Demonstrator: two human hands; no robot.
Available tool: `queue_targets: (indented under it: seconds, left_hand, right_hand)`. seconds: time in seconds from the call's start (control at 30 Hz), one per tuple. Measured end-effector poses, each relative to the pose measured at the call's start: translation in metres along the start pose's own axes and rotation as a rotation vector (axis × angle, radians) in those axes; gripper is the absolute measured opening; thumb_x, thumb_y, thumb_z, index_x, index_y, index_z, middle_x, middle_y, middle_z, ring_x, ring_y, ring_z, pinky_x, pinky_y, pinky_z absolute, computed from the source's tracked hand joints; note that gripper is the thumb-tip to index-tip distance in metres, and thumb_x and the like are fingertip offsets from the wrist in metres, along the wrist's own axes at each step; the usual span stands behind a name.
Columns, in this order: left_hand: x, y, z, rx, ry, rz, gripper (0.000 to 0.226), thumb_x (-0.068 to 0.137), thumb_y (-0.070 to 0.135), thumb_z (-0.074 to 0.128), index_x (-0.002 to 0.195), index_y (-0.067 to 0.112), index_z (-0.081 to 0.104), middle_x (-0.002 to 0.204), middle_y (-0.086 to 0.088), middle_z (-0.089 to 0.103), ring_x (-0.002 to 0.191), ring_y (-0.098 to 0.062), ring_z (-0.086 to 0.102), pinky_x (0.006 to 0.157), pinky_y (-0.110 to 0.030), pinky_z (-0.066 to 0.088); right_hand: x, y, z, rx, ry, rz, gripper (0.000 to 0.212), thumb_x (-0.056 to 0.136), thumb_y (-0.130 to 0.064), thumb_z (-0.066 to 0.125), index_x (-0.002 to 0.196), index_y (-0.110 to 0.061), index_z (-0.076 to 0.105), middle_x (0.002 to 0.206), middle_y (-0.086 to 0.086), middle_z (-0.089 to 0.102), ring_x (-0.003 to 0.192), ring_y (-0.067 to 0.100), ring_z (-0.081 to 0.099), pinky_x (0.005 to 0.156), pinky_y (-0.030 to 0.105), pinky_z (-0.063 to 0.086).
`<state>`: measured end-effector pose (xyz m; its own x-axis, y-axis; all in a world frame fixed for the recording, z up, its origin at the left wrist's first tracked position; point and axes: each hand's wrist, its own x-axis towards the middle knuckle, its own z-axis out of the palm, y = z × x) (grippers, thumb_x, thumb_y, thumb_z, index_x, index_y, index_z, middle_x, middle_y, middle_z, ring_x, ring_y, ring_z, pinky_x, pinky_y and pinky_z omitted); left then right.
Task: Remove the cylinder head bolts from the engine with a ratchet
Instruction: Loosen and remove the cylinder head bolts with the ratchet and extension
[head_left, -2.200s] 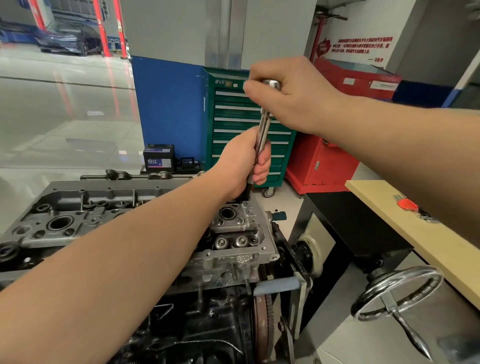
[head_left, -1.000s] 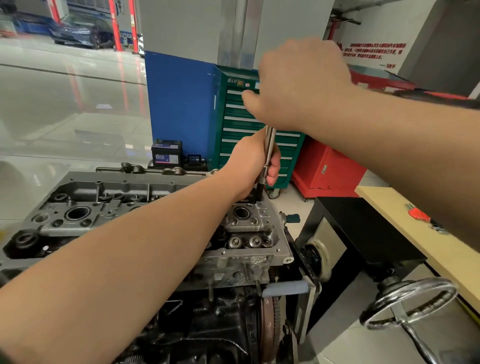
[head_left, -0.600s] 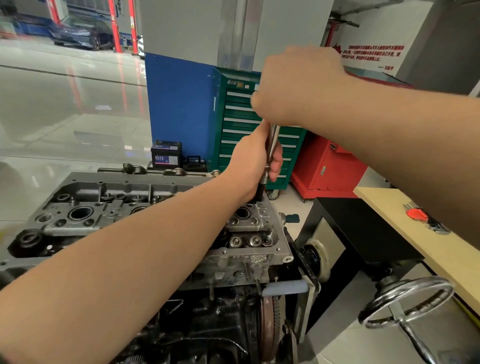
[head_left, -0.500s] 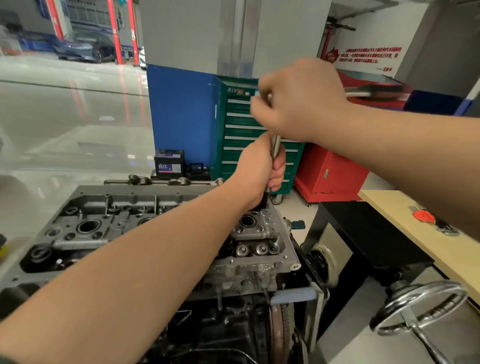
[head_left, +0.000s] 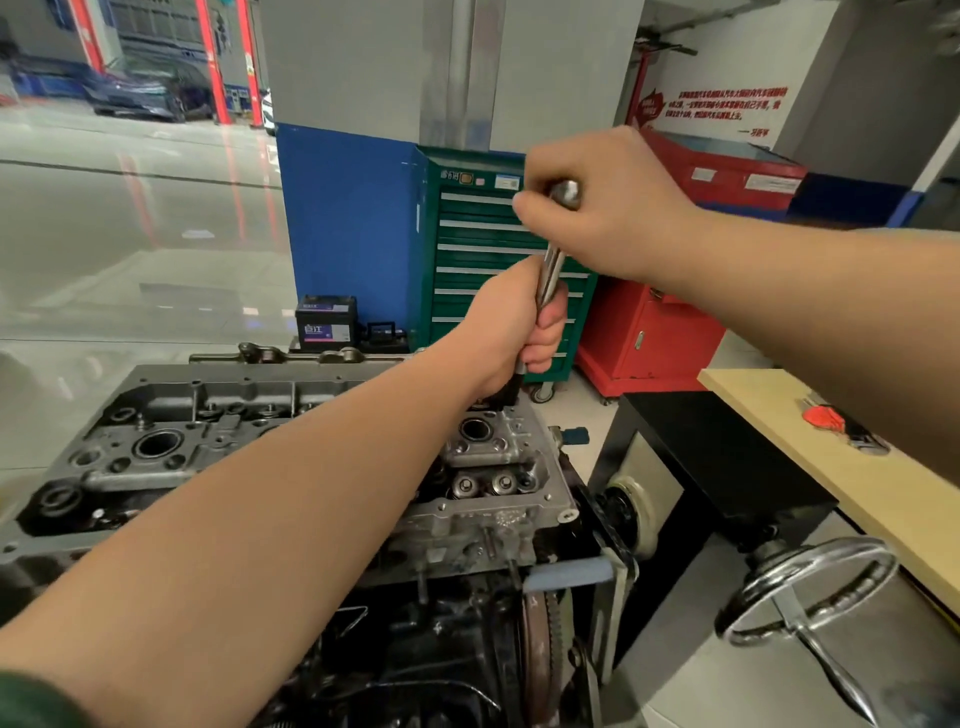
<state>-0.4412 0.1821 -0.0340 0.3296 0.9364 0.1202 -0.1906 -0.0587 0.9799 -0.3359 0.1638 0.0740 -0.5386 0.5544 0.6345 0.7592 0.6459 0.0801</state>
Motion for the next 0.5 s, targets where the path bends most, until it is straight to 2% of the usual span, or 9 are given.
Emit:
queue_targets:
  seconds: [0.07, 0.13, 0.2, 0.23, 0.3, 0.37, 0.47, 0.5]
  left_hand:
    - [-0.002, 0.0, 0.002, 0.003, 0.016, 0.002, 0.063, 0.108, 0.034, 0.026, 0.049, 0.017, 0.04, 0.045, -0.004, 0.029, 0.042, -0.021, 0.023, 0.046, -0.029, 0.025]
    - [-0.006, 0.001, 0.004, -0.017, 0.143, 0.038, 0.062, 0.11, 0.039, 0.032, 0.055, 0.014, 0.05, 0.048, -0.007, 0.043, 0.042, -0.021, 0.037, 0.044, -0.029, 0.037]
    - [-0.008, -0.001, 0.004, -0.009, 0.26, 0.084, 0.06, 0.11, 0.044, 0.037, 0.063, 0.012, 0.058, 0.053, -0.008, 0.056, 0.044, -0.02, 0.051, 0.046, -0.029, 0.049]
    - [-0.009, -0.001, 0.004, 0.003, 0.28, 0.093, 0.061, 0.109, 0.043, 0.036, 0.062, 0.012, 0.058, 0.052, -0.007, 0.055, 0.043, -0.019, 0.051, 0.047, -0.028, 0.05]
    - [-0.01, -0.001, 0.002, -0.033, 0.26, 0.073, 0.062, 0.108, 0.036, 0.03, 0.052, 0.016, 0.047, 0.044, -0.004, 0.041, 0.038, -0.019, 0.037, 0.046, -0.028, 0.04]
    - [-0.008, 0.001, 0.001, -0.064, 0.168, 0.043, 0.063, 0.107, 0.036, 0.025, 0.048, 0.018, 0.036, 0.044, -0.002, 0.026, 0.04, -0.019, 0.022, 0.045, -0.027, 0.028]
    - [-0.003, 0.002, 0.001, -0.003, 0.057, 0.029, 0.061, 0.108, 0.039, 0.022, 0.052, 0.017, 0.032, 0.048, -0.004, 0.021, 0.045, -0.021, 0.018, 0.045, -0.027, 0.026]
    - [-0.001, 0.001, 0.0, -0.009, 0.05, 0.024, 0.062, 0.108, 0.04, 0.022, 0.051, 0.017, 0.034, 0.048, -0.004, 0.023, 0.045, -0.021, 0.019, 0.045, -0.029, 0.026]
  right_hand:
    - [-0.001, 0.004, -0.003, -0.019, -0.034, 0.015, 0.027, 0.096, -0.026, 0.055, 0.08, -0.006, 0.063, 0.067, 0.005, 0.054, 0.069, 0.029, 0.052, 0.064, 0.034, 0.037]
    - [0.015, 0.0, 0.002, -0.272, -0.103, 0.118, 0.026, 0.094, -0.026, 0.049, 0.074, -0.01, 0.055, 0.067, 0.006, 0.049, 0.063, 0.032, 0.049, 0.058, 0.033, 0.035]
    - [0.029, -0.014, 0.006, -0.493, -0.178, 0.242, 0.021, 0.088, -0.024, 0.048, 0.069, -0.016, 0.044, 0.069, 0.004, 0.044, 0.057, 0.025, 0.042, 0.051, 0.03, 0.032]
    - [0.034, -0.021, 0.009, -0.545, -0.186, 0.256, 0.022, 0.087, -0.026, 0.049, 0.068, -0.018, 0.041, 0.07, 0.003, 0.043, 0.056, 0.023, 0.04, 0.049, 0.03, 0.031]
    - [0.034, -0.027, 0.013, -0.571, -0.092, 0.162, 0.029, 0.086, -0.037, 0.05, 0.065, -0.018, 0.043, 0.064, 0.002, 0.042, 0.053, 0.025, 0.038, 0.049, 0.029, 0.028]
    - [0.022, -0.018, 0.014, -0.422, 0.015, 0.017, 0.04, 0.09, -0.045, 0.049, 0.068, -0.013, 0.056, 0.057, -0.001, 0.042, 0.056, 0.03, 0.044, 0.054, 0.031, 0.029]
    - [0.006, 0.004, 0.001, 0.019, -0.028, -0.087, 0.032, 0.097, -0.031, 0.058, 0.077, -0.006, 0.062, 0.064, 0.003, 0.05, 0.068, 0.026, 0.049, 0.064, 0.034, 0.036]
    - [0.005, 0.005, 0.0, 0.051, -0.044, -0.08, 0.031, 0.098, -0.027, 0.058, 0.077, -0.005, 0.06, 0.066, 0.005, 0.052, 0.069, 0.026, 0.049, 0.065, 0.035, 0.038]
